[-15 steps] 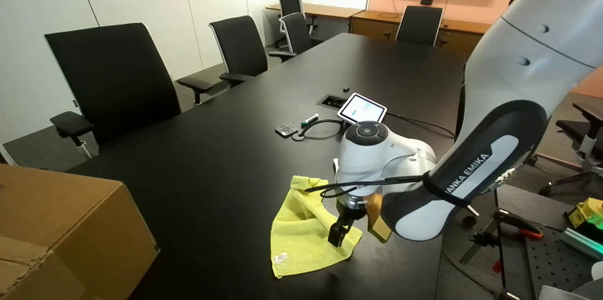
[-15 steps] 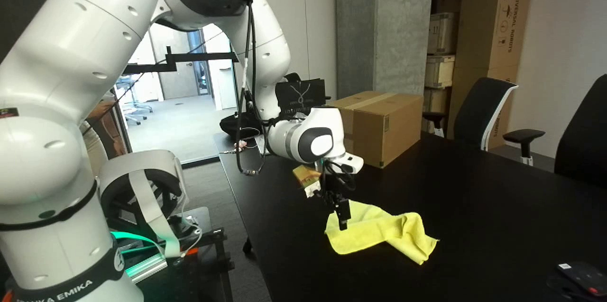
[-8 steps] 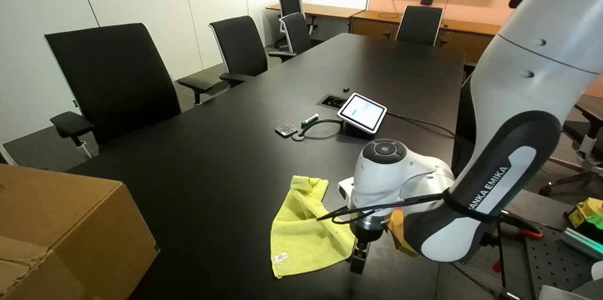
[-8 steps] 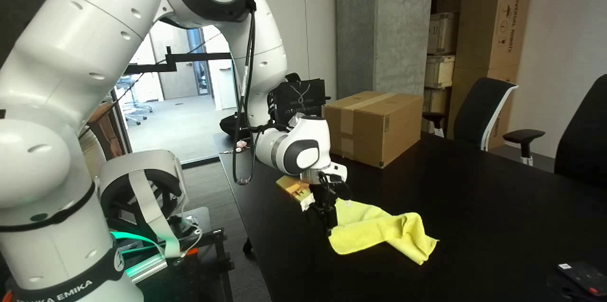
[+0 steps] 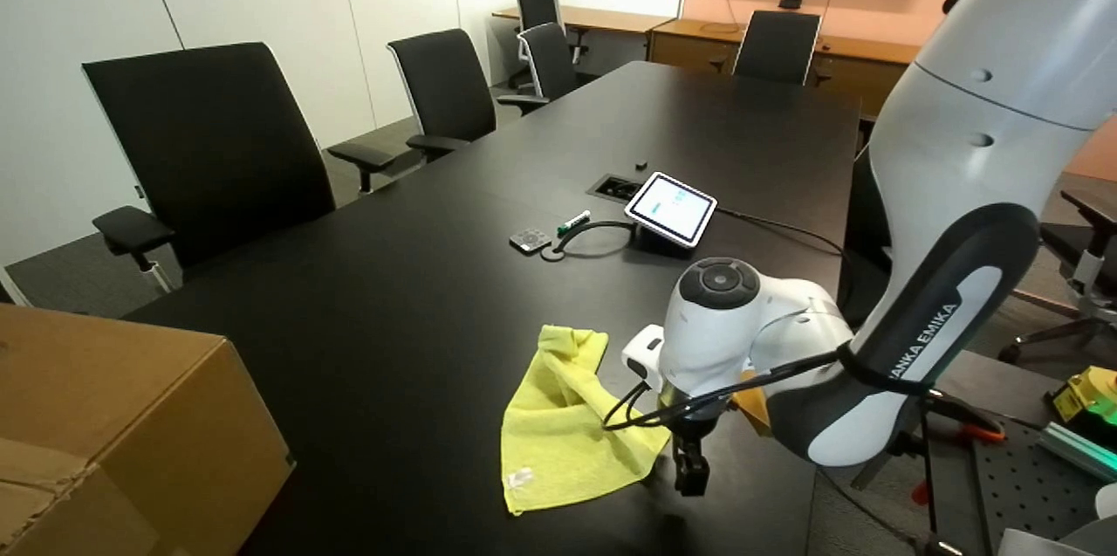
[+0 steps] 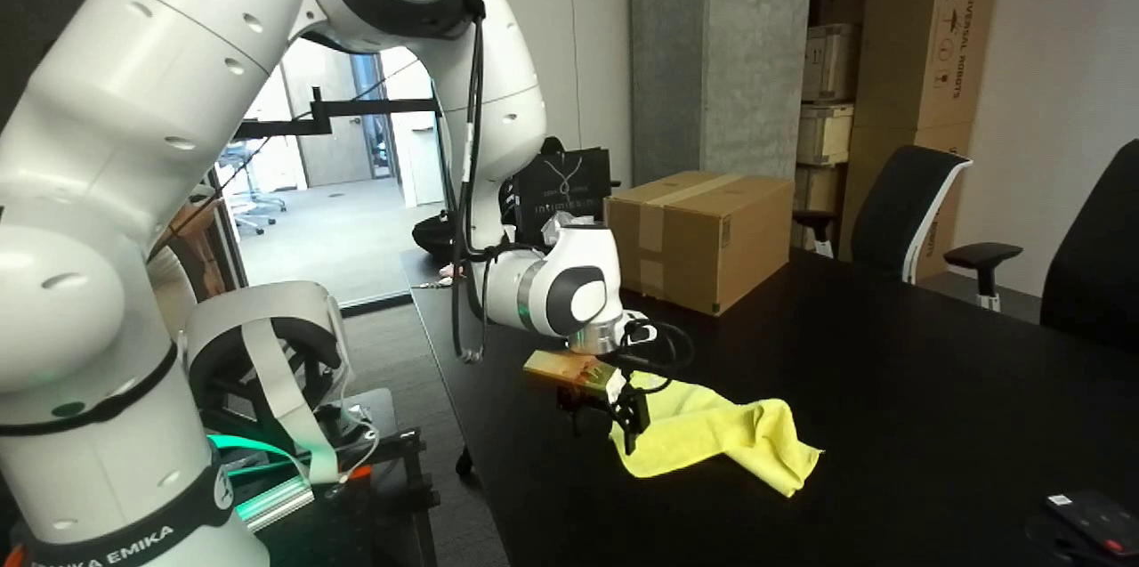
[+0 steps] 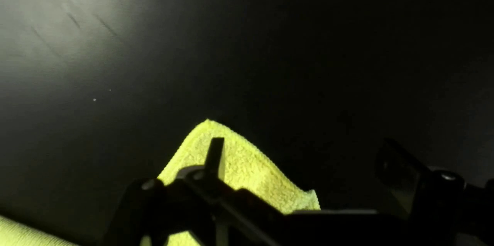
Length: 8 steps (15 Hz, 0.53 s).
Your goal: Fold the cloth
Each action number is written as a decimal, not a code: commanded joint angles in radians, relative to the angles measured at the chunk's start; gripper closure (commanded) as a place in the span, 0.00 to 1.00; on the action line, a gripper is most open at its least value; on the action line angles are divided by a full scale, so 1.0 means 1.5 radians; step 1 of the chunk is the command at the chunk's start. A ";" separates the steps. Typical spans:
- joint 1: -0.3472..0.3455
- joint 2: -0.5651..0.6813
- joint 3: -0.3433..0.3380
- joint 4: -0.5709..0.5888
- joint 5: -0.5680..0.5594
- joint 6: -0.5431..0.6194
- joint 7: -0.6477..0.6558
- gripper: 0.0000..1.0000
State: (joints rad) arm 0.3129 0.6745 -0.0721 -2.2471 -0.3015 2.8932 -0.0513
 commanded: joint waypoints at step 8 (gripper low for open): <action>-0.029 0.035 -0.007 0.055 -0.093 0.006 -0.107 0.00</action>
State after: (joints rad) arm 0.2887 0.6905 -0.0892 -2.2144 -0.4147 2.8938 -0.1801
